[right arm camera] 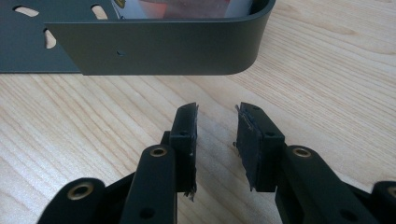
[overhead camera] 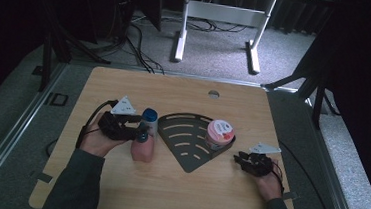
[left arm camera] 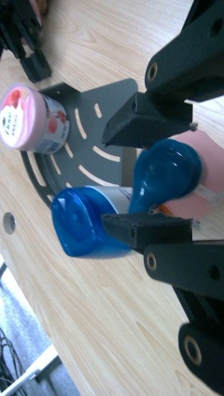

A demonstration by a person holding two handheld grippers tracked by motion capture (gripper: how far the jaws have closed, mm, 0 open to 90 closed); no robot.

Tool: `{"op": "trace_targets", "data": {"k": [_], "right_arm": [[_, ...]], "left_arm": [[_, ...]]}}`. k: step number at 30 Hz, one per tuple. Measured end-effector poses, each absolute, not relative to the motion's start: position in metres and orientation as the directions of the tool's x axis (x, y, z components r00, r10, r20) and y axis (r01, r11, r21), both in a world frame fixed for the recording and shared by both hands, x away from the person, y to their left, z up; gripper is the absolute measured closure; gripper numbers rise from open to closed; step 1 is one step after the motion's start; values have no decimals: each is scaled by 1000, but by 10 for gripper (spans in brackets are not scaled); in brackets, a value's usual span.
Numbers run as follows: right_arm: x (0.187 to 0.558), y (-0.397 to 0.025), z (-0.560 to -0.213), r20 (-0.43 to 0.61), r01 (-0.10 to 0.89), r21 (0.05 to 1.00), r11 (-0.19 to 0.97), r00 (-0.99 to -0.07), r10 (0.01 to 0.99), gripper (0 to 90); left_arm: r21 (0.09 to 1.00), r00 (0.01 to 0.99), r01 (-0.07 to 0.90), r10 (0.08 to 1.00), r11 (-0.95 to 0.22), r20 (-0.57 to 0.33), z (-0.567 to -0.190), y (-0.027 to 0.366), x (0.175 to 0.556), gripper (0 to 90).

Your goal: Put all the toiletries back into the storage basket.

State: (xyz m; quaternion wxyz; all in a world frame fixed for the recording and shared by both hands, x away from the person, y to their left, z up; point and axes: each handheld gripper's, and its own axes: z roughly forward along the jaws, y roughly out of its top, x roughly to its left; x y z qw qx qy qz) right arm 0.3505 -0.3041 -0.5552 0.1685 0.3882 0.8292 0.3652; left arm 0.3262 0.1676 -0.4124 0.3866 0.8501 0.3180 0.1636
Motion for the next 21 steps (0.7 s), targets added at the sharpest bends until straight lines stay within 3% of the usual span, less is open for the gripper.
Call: {"op": "trace_targets", "data": {"k": [10, 21], "right_arm": [[351, -304, -555, 4, 518, 737, 435, -646, 763, 668], [351, -303, -555, 6, 518, 737, 435, -648, 761, 667]], "left_arm": [[720, 749, 440, 662, -537, 35, -423, 166, 327, 392], [676, 758, 457, 651, -578, 44, -432, 156, 331, 351]]}}
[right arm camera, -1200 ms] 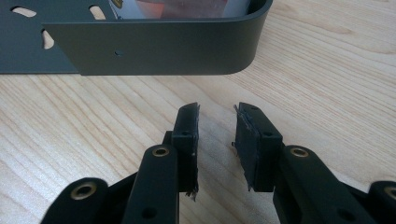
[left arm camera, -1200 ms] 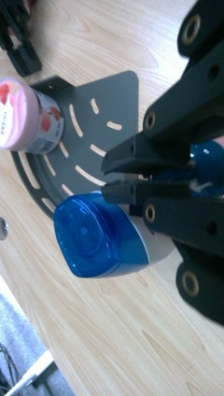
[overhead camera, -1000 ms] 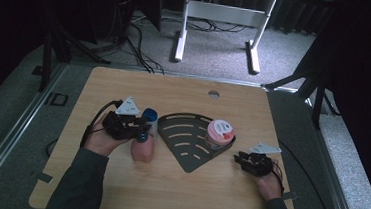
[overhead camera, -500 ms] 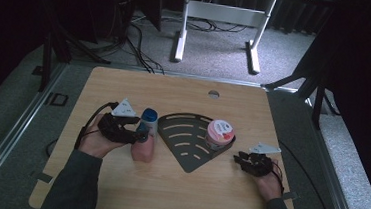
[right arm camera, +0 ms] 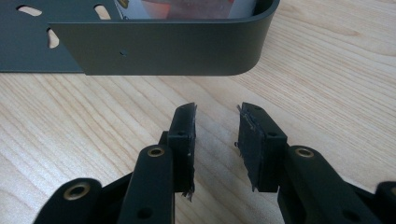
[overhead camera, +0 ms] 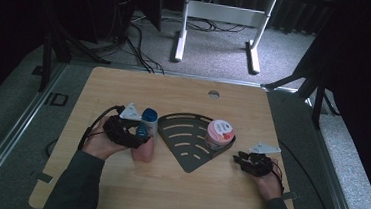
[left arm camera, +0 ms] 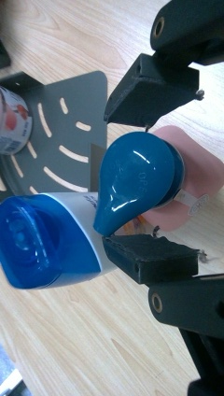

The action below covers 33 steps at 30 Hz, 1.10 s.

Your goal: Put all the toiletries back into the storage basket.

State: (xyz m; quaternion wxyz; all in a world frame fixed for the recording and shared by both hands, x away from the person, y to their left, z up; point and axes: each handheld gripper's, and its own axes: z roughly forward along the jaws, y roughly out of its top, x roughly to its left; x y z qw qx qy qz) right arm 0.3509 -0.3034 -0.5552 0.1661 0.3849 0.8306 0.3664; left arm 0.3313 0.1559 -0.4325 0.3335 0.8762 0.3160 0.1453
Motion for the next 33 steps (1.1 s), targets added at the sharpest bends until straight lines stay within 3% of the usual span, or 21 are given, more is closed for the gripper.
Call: {"op": "trace_targets", "data": {"k": [33], "right_arm": [[351, -303, -555, 7, 515, 738, 437, -653, 757, 663]], "left_arm": [[620, 787, 463, 616, -634, 43, -450, 139, 344, 358]]}}
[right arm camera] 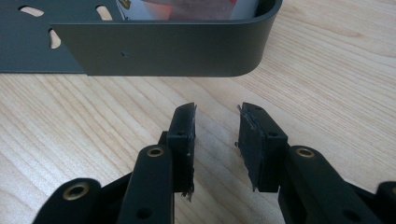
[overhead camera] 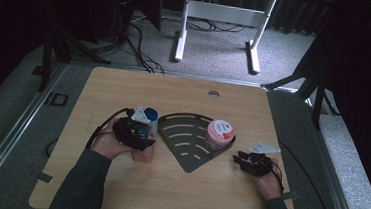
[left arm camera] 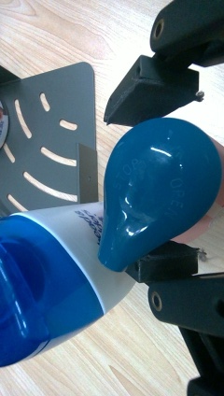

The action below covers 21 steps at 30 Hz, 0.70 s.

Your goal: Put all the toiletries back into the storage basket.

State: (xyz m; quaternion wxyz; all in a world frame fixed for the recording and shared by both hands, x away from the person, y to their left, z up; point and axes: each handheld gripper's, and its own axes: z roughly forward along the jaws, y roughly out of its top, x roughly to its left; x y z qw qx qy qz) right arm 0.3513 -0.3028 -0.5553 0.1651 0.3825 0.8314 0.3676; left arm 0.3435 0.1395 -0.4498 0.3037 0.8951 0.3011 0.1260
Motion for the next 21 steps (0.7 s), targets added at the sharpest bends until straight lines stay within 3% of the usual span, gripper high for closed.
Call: {"op": "trace_targets", "data": {"k": [6, 12, 21], "right_arm": [[351, -303, -555, 8, 515, 738, 436, -653, 758, 660], [351, -303, -555, 9, 514, 739, 436, -654, 757, 660], [351, -303, -555, 10, 515, 739, 435, -654, 757, 660]], "left_arm": [[626, 791, 451, 610, -636, 50, -451, 134, 344, 393], [634, 780, 455, 623, -626, 54, -448, 138, 344, 524], [619, 776, 462, 627, -635, 65, -446, 135, 340, 532]]}}
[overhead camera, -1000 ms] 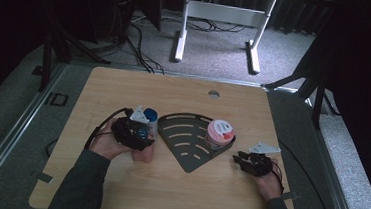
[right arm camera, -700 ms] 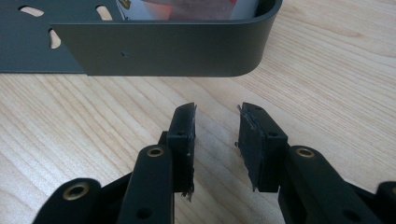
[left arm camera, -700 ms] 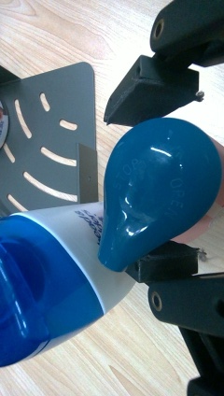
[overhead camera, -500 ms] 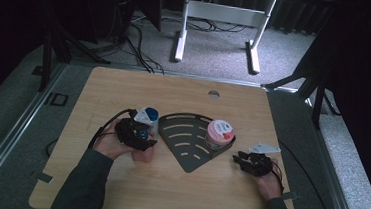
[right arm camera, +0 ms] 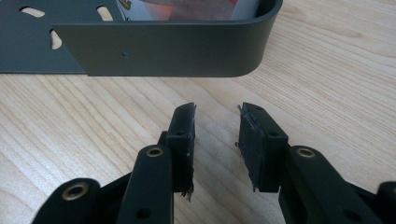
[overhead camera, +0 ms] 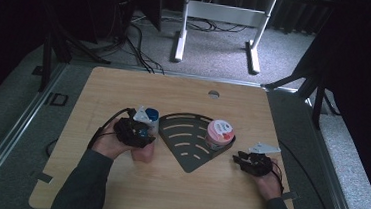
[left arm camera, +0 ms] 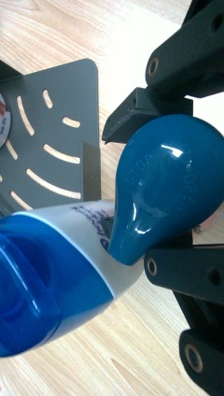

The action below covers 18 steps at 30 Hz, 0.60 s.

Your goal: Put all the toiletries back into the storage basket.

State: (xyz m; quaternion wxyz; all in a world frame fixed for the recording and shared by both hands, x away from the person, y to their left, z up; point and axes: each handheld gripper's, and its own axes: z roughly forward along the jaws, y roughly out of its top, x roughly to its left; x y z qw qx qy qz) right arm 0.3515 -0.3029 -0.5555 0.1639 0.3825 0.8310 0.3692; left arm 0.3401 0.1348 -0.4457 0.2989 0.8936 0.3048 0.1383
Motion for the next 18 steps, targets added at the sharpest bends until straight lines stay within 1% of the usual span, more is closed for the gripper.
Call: {"op": "trace_targets", "data": {"k": [7, 13, 18], "right_arm": [[352, -303, -555, 9, 514, 739, 436, -654, 756, 660], [352, -303, -555, 9, 514, 739, 436, -655, 756, 660], [352, -303, -555, 8, 513, 739, 437, -655, 755, 660]], "left_arm": [[612, 783, 461, 620, -643, 61, -445, 132, 337, 534], [609, 800, 441, 596, -659, 65, -444, 127, 333, 534], [610, 810, 440, 585, -659, 48, -444, 121, 332, 534]]}}
